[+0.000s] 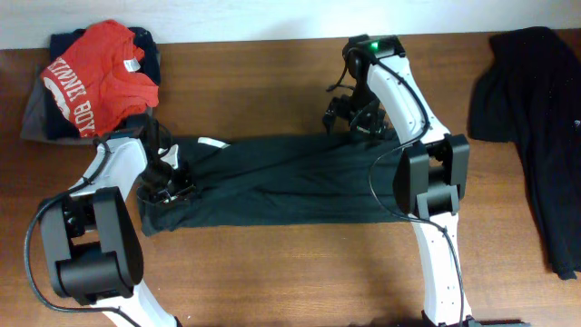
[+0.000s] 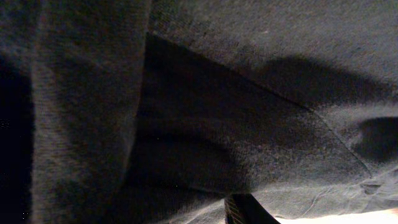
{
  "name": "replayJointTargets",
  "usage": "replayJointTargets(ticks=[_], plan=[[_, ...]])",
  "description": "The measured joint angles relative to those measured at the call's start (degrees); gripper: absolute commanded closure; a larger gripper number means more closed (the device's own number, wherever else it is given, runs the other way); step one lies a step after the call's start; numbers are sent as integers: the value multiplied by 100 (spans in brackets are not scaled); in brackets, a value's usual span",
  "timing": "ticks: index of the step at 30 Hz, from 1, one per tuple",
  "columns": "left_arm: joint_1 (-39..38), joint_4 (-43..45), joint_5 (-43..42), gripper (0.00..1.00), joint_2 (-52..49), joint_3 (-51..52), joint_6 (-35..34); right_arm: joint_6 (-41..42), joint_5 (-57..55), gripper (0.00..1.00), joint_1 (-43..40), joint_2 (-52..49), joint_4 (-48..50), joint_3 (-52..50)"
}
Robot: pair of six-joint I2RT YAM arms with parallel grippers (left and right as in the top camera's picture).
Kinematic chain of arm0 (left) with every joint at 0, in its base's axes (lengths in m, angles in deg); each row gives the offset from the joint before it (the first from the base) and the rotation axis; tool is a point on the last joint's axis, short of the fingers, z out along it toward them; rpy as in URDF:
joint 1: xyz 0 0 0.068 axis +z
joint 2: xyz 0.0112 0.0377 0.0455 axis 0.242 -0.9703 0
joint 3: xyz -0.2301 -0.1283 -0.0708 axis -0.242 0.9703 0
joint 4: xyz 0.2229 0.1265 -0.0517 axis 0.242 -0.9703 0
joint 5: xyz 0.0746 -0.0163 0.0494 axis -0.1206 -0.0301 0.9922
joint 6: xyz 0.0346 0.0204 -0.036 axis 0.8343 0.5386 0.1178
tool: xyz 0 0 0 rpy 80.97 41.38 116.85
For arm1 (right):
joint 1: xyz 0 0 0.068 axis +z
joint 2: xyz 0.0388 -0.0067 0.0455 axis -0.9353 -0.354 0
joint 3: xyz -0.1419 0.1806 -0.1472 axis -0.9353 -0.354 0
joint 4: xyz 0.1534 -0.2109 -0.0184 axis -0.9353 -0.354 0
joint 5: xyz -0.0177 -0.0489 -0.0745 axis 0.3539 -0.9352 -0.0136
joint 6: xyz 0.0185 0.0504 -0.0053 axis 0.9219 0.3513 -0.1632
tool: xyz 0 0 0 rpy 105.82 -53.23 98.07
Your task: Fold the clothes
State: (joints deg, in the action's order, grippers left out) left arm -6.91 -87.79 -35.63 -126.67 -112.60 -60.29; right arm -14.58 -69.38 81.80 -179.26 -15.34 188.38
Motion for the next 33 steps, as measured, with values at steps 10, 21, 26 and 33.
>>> replayJointTargets(ticks=[10,21,26,33], plan=[[0,-7,2,72,0,0,0,590,-234,7,-2,0,350,-564],[0,-7,0,72,0,2,0,734,-920,54,-2,0,302,-564],[0,-7,0,72,0,0,0,798,-1128,73,-7,0,190,-564],[0,-7,0,72,0,0,0,885,-1453,87,-11,0,17,-564]])
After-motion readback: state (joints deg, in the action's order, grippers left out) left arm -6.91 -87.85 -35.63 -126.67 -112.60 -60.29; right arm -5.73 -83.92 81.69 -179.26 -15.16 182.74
